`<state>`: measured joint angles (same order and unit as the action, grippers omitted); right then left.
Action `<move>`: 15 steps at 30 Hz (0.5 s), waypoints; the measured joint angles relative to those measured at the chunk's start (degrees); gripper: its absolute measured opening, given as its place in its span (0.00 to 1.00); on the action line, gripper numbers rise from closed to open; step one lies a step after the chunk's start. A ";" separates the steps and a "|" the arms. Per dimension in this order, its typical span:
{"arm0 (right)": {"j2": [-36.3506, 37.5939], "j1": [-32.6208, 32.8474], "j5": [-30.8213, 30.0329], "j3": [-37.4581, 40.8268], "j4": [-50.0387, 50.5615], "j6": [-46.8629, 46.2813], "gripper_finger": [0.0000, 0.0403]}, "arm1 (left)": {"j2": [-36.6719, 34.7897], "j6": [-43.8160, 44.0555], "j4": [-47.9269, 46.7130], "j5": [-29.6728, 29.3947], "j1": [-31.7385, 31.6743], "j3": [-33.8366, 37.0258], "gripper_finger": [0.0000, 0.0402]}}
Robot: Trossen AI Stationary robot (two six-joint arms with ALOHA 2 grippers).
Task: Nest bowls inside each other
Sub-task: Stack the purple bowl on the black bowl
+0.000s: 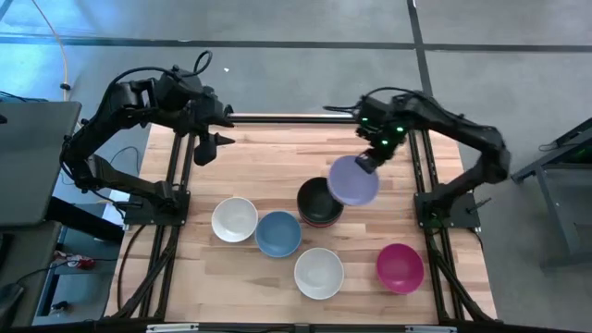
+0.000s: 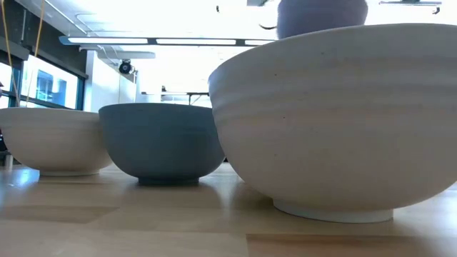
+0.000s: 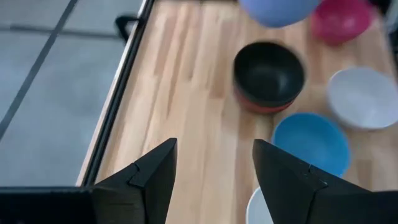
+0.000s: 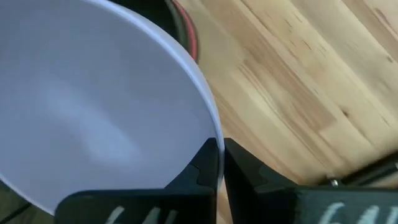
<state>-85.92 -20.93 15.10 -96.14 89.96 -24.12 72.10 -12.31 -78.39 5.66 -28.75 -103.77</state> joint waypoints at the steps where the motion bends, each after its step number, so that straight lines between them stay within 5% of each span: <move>1: -2.05 0.65 0.28 -1.67 0.02 0.44 0.00 | 0.00 0.19 -1.02 -1.53 0.00 0.00 0.49; 15: -24.23 5.29 2.00 -14.43 -0.17 6.63 0.00 | -4.90 -0.58 -1.98 -2.89 -0.11 3.18 0.49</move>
<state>-110.15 -15.64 17.10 -110.57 89.79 -17.49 67.20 -12.89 -80.37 2.76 -28.86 -100.58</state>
